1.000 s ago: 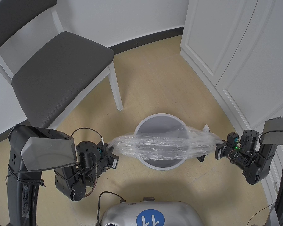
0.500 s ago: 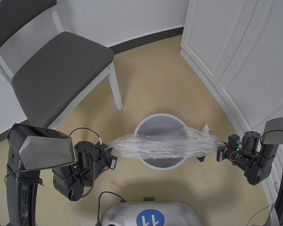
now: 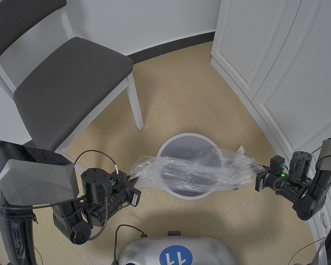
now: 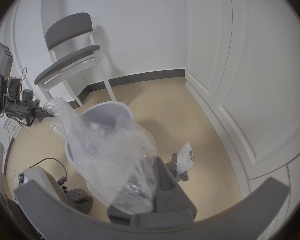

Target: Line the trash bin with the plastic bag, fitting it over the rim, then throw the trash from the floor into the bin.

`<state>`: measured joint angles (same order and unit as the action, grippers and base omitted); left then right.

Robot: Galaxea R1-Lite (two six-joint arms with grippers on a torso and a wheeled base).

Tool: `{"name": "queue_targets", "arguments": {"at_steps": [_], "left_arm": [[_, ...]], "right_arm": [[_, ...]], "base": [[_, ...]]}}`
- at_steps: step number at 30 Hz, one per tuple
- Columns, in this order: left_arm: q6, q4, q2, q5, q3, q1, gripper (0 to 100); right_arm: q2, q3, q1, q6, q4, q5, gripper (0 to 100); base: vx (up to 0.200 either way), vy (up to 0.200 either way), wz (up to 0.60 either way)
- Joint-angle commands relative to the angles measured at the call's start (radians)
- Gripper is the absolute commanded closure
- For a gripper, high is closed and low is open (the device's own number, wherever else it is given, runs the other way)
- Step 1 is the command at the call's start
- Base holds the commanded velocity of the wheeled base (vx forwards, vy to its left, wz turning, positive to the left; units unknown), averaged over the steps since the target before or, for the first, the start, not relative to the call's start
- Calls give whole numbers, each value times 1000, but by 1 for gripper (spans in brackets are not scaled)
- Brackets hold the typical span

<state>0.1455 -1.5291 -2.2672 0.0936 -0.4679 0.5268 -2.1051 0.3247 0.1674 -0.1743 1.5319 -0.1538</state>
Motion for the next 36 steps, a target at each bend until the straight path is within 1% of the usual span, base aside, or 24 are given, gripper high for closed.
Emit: {"name": "queue_targets", "arguments": {"at_steps": [1, 3, 6, 9, 11, 12, 14, 17, 26, 31, 36], "left_arm": [[6, 9, 32, -3, 29, 2, 100], [8, 14, 26, -17, 32, 1, 100], [17, 20, 21, -29, 43, -4, 100], [71, 41, 23, -37, 80, -22, 100], [115, 43, 26, -63, 117, -33, 100], [154, 41, 31, -101, 144, -44, 100], [170, 41, 35, -114, 156, -47, 100], [177, 43, 38, -118, 166, -48, 100], [181, 38, 12, -121, 176, -39, 100], [183, 29, -28, -121, 172, -24, 100], [190, 29, -57, -120, 175, -1, 100]], "right_arm": [[76, -15, -8, -4, -42, -15, 100], [71, -13, -20, -7, -53, -16, 100], [66, -15, -42, -34, -72, -16, 100], [65, -13, -75, -85, -127, -27, 100], [65, -12, -92, -103, -151, -41, 100], [63, -10, -108, -120, -168, -49, 100], [62, -12, -120, -139, -185, -55, 100], [62, -12, -134, -165, -208, -66, 100], [31, -29, -131, -209, -213, -67, 100], [13, -35, -126, -214, -213, -67, 100], [-30, -39, -120, -252, -213, -67, 100]], "base": [[0, 0, 0], [0, 0, 0], [0, 0, 0], [0, 0, 0], [0, 0, 0], [0, 0, 0], [0, 0, 0], [0, 0, 0], [0, 0, 0], [0, 0, 0], [0, 0, 0]]}}
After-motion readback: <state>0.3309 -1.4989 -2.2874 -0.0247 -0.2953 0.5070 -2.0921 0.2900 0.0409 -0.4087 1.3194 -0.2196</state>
